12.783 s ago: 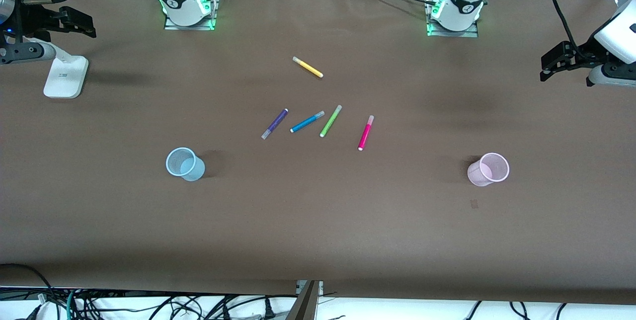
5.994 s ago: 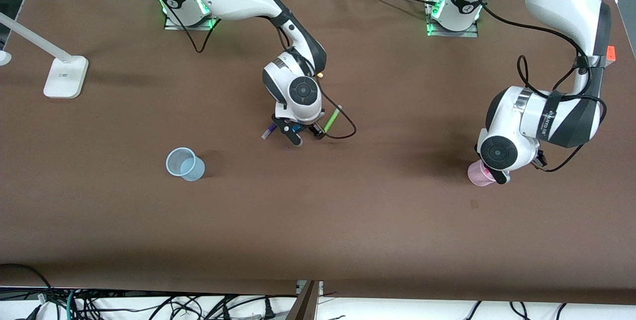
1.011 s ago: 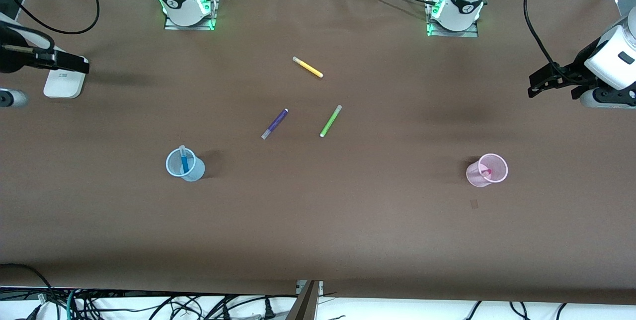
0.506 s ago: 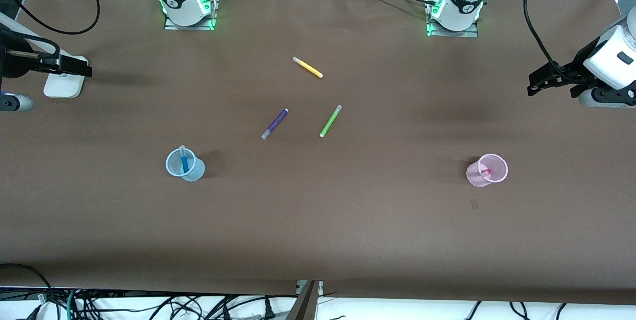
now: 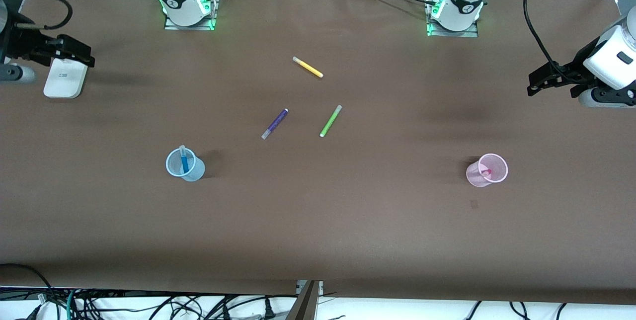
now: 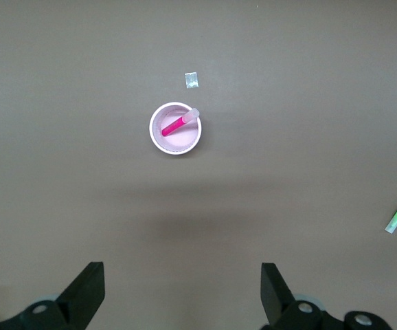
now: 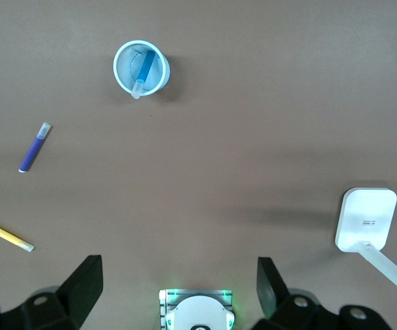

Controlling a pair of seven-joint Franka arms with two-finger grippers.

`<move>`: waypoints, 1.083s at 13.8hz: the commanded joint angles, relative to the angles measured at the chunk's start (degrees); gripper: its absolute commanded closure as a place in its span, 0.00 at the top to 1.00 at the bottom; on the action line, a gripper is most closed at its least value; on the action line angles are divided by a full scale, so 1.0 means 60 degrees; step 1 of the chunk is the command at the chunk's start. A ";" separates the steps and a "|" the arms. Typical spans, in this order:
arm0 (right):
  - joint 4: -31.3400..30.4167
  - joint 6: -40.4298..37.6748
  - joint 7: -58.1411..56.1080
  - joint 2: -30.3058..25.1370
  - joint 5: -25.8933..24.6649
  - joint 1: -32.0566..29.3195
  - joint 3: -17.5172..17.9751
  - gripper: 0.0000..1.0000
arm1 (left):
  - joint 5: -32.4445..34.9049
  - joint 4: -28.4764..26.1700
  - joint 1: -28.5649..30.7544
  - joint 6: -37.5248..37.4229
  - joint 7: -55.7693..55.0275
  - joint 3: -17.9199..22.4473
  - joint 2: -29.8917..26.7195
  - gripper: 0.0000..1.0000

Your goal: Place pink and blue markers in matching cups

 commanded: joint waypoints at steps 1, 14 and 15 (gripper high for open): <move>-0.1254 0.0361 -0.0200 -0.1143 -0.0130 0.0300 -0.0210 0.99 | 0.0200 -0.0042 -0.0014 -0.0123 -0.0115 -0.0046 -0.0158 1.00; -0.1064 0.0023 0.0401 -0.0850 -0.0130 0.0315 -0.0166 0.99 | 0.0200 -0.0028 -0.0014 -0.0123 -0.0115 -0.0060 -0.0144 1.00; -0.1064 0.0023 0.0401 -0.0850 -0.0130 0.0301 -0.0166 0.99 | 0.0200 -0.0028 -0.0014 -0.0123 -0.0115 -0.0060 -0.0144 1.00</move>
